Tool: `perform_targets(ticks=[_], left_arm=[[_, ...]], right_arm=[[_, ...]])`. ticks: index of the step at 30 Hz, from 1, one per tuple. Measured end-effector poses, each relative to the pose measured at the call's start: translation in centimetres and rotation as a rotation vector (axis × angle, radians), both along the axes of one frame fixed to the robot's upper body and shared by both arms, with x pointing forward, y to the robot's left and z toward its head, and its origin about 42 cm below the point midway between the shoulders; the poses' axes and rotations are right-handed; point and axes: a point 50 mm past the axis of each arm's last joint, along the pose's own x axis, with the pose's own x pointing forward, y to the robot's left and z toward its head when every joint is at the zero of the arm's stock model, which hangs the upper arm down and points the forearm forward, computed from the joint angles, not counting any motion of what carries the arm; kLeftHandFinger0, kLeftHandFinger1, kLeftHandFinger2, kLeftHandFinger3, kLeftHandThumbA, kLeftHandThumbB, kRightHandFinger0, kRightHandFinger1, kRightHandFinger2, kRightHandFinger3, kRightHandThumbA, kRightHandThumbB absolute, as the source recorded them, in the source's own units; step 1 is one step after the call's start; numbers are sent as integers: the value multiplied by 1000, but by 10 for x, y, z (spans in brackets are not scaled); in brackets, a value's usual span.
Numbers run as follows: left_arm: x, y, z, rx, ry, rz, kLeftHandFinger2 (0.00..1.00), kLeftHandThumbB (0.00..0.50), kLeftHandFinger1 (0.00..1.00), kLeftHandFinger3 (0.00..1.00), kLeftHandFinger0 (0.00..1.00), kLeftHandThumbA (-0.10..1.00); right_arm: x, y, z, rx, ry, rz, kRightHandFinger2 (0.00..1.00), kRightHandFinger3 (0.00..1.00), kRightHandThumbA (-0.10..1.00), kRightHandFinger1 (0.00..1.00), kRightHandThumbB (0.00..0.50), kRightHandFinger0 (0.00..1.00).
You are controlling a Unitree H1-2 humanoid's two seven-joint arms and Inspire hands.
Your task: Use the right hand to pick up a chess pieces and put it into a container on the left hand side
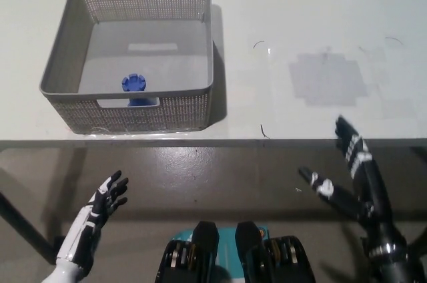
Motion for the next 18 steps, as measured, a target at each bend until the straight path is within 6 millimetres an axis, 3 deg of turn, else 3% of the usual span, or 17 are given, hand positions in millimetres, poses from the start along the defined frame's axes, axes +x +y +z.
perform_targets(ticks=[2,5,11,13,18], left_arm=[[-2,0,-1,-4,4,4,1000,218,1000,1000,1000,1000],[-8,-1,-6,-14,18,11,1000,226,1000,1000,1000,1000],[-11,-3,-10,-24,28,15,1000,204,1000,1000,1000,1000],[-10,-4,-10,-24,28,14,1000,205,1000,1000,1000,1000],[1,-6,-9,-31,25,10,1000,205,1000,1000,1000,1000]], right_arm=[[-9,-2,-11,1,31,-2,1000,1000,1000,1000,322,1000],[-23,-4,-26,13,74,0,1000,1000,1000,1000,285,1000],[-49,-9,-45,36,144,3,1000,1000,1000,1000,269,1000],[-54,-12,-48,33,156,3,1000,1000,1000,1000,248,1000],[-51,-23,-47,19,153,-1,1000,1000,1000,1000,282,1000]])
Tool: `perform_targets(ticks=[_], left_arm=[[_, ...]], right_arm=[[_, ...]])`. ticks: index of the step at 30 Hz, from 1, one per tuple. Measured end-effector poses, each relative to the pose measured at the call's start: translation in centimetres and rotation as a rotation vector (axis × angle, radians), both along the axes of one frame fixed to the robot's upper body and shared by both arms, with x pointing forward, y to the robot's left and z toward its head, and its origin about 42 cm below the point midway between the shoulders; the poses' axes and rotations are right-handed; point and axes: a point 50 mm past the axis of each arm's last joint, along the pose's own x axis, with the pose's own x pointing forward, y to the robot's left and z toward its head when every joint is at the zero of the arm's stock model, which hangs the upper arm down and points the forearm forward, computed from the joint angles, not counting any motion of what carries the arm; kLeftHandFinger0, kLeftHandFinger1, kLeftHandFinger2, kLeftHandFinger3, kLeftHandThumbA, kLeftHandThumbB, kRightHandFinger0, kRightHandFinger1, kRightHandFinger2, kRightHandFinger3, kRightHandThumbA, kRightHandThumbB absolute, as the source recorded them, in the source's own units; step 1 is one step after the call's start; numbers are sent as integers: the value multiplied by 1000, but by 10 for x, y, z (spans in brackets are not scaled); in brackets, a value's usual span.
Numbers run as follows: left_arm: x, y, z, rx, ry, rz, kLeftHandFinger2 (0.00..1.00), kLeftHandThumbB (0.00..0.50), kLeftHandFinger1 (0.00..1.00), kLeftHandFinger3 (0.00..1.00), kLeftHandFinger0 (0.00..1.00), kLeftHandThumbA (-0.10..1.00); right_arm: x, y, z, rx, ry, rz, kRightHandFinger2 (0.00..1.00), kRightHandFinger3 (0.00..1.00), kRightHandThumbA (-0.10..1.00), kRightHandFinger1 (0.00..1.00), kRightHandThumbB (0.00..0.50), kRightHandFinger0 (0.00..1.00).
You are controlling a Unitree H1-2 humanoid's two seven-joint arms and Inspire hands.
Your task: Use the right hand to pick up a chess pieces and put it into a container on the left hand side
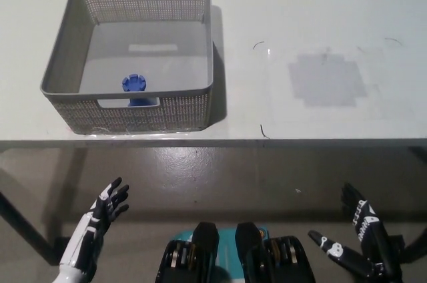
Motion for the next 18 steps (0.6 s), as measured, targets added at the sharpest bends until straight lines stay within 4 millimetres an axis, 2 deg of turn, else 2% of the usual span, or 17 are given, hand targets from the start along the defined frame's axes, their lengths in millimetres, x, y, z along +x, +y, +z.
perform_targets(ticks=[3,5,6,11,16,18], left_arm=[[8,-4,1,-13,-7,-3,1000,186,1000,1000,1000,1000],[13,-7,3,-21,-13,-5,1000,179,1000,1000,1000,1000],[16,-8,3,-23,-15,-6,1000,180,1000,1000,1000,1000],[24,-9,3,-30,-14,-3,1000,192,1000,1000,1000,1000],[28,-6,3,-25,-10,0,1000,175,1000,1000,1000,1000],[29,-4,1,-19,-6,2,1000,183,1000,1000,1000,1000]], right_arm=[[4,-1,1,-4,-5,2,1000,1000,1000,1000,291,1000],[7,1,3,-2,-9,7,1000,1000,1000,1000,257,1000],[9,2,4,0,-13,10,1000,1000,1000,1000,255,1000],[16,4,8,1,-26,18,1000,1000,1000,1000,272,1000],[24,6,9,-1,-32,21,1000,1000,1000,1000,285,1000],[26,6,10,-2,-33,20,1000,1000,1000,1000,291,1000]])
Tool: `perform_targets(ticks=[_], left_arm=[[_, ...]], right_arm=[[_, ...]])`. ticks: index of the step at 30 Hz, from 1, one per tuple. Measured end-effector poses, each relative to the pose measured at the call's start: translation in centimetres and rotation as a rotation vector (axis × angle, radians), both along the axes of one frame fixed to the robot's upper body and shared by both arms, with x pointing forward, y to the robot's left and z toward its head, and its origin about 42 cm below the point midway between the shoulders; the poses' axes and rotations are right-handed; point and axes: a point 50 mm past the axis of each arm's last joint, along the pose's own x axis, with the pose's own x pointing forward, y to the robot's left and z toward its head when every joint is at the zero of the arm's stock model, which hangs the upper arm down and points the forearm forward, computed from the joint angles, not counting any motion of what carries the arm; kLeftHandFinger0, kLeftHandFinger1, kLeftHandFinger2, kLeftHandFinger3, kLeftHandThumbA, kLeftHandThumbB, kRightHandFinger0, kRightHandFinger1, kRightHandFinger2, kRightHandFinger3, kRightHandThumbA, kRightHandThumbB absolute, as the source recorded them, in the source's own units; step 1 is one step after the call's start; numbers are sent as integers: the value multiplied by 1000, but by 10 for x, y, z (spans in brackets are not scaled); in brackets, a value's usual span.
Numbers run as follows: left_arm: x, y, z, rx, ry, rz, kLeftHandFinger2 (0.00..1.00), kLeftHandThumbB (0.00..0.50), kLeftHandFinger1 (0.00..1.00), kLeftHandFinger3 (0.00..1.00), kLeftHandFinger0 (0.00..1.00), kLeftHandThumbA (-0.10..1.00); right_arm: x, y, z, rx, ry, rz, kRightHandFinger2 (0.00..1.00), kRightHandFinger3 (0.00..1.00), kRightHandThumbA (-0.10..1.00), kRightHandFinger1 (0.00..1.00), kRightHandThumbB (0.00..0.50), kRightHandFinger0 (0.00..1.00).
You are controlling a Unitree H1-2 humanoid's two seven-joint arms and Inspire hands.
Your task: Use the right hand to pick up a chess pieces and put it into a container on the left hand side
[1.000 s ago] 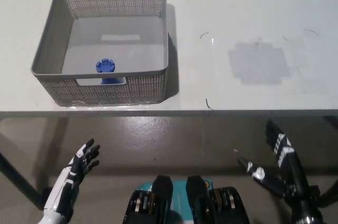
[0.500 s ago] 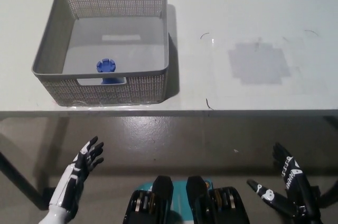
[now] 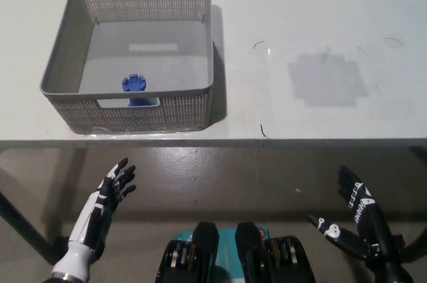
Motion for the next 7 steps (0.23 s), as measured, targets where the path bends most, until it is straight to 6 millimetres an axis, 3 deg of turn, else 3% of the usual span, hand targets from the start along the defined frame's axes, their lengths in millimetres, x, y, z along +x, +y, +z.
perform_targets(ticks=[7], left_arm=[[-1,4,-2,0,-2,16,1000,173,1000,1000,1000,1000]], right_arm=[[3,0,1,-8,-1,1,1000,1000,1000,1000,298,1000]])
